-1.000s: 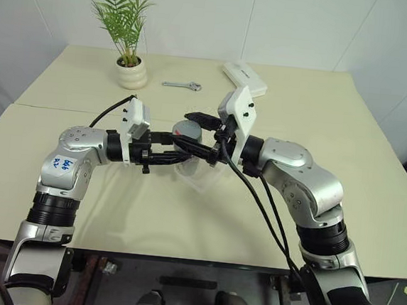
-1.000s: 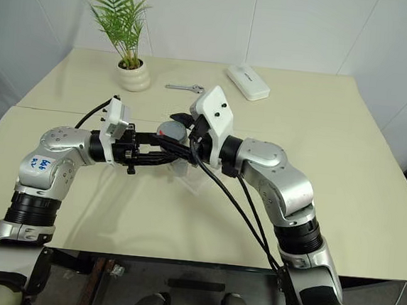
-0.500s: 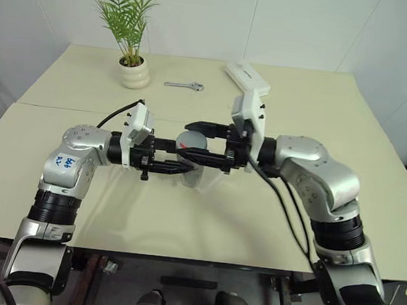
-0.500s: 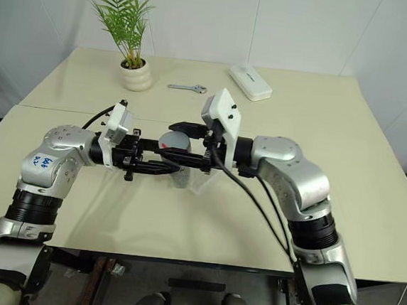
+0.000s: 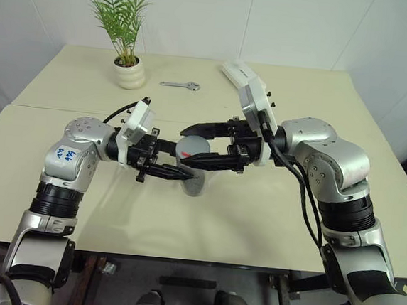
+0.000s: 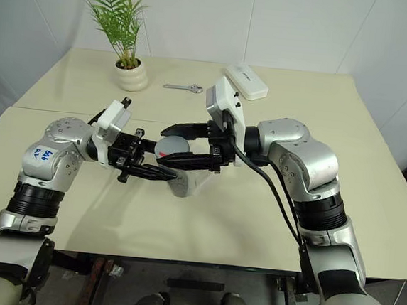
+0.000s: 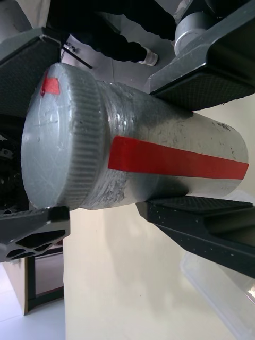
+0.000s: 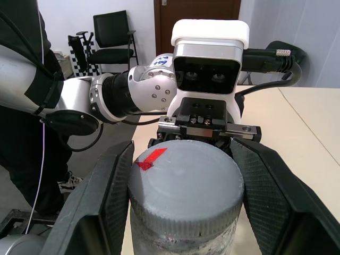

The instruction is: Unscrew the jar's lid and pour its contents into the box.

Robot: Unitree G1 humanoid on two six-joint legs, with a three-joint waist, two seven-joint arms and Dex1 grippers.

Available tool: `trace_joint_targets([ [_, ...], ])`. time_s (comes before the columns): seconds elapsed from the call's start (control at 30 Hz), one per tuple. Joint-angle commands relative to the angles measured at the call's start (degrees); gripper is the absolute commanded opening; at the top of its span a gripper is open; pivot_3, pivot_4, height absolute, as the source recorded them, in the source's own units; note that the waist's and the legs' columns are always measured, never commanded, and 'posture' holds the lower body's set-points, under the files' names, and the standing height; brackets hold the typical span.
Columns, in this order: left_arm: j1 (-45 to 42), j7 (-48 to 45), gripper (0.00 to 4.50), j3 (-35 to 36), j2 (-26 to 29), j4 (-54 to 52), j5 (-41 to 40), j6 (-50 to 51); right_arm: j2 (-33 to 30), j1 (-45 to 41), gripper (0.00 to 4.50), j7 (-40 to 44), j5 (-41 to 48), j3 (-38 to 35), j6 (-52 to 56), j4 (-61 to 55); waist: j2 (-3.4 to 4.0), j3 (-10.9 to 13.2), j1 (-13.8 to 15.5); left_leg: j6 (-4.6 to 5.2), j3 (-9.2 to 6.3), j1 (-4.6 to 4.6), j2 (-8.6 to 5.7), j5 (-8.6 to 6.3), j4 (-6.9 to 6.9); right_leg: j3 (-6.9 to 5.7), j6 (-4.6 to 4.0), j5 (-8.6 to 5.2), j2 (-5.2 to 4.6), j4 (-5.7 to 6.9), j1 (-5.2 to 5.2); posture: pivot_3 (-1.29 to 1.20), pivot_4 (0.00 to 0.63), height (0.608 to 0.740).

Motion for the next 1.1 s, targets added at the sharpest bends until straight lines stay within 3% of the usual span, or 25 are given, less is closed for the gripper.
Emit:
trace_joint_targets([
  [0.03,0.04,1.03,1.86,1.8,0.63,-0.78,-0.87,-0.76,0.12,-0.74,3.78,-2.27,0.0,-2.16,0.05,-0.49,0.0,0.0,0.01,0.0,0.01,0.0,0.0,0.0,0.0,0.0,0.0,0.0,0.0,0.0,0.0,0.0,0.15,0.74],
  [0.1,0.12,1.5,1.86,1.87,0.9,-0.76,-0.64,-0.67,0.45,-0.54,4.42,-3.31,-0.31,-2.71,-0.77,-0.37,0.0,0.0,0.02,0.0,0.02,0.0,0.0,0.0,0.01,0.02,0.0,0.0,0.0,0.01,-0.01,0.0,0.15,0.74],
  [0.13,0.2,1.61,1.86,1.98,1.09,-0.76,-0.6,-0.73,0.29,-0.45,4.47,-3.17,-0.06,-3.02,-0.69,-0.3,0.0,0.0,0.01,0.0,0.02,0.0,0.0,0.0,0.01,0.02,0.0,0.0,0.0,0.01,-0.01,0.0,0.15,0.74],
  [0.43,1.37,4.56,1.86,2.7,2.75,-0.54,0.21,-1.46,0.26,-0.79,4.47,-5.48,0.25,-4.98,-0.95,-0.83,0.0,0.0,0.02,-0.01,0.08,0.0,0.01,-0.01,0.01,0.07,0.0,0.0,0.01,0.01,-0.05,0.0,0.15,0.74],
  [0.7,1.9,7.85,1.86,1.95,1.54,-2.22,-0.33,-0.17,7.27,1.15,4.47,-11.88,-2.85,0.06,-1.63,-2.79,0.0,0.0,0.03,-0.04,0.12,0.0,0.09,-0.03,0.01,0.13,-0.01,0.0,0.1,0.07,-0.1,0.0,0.15,0.74],
  [1.1,3.21,9.06,1.86,2.19,1.4,-4.55,-0.99,1.11,9.83,0.26,4.47,-12.89,-6.07,-0.05,-6.04,2.3,0.0,0.0,-0.07,-0.04,0.16,0.01,0.1,-0.03,0.04,0.18,-0.03,0.01,0.11,0.06,-0.12,0.0,0.15,0.74],
])
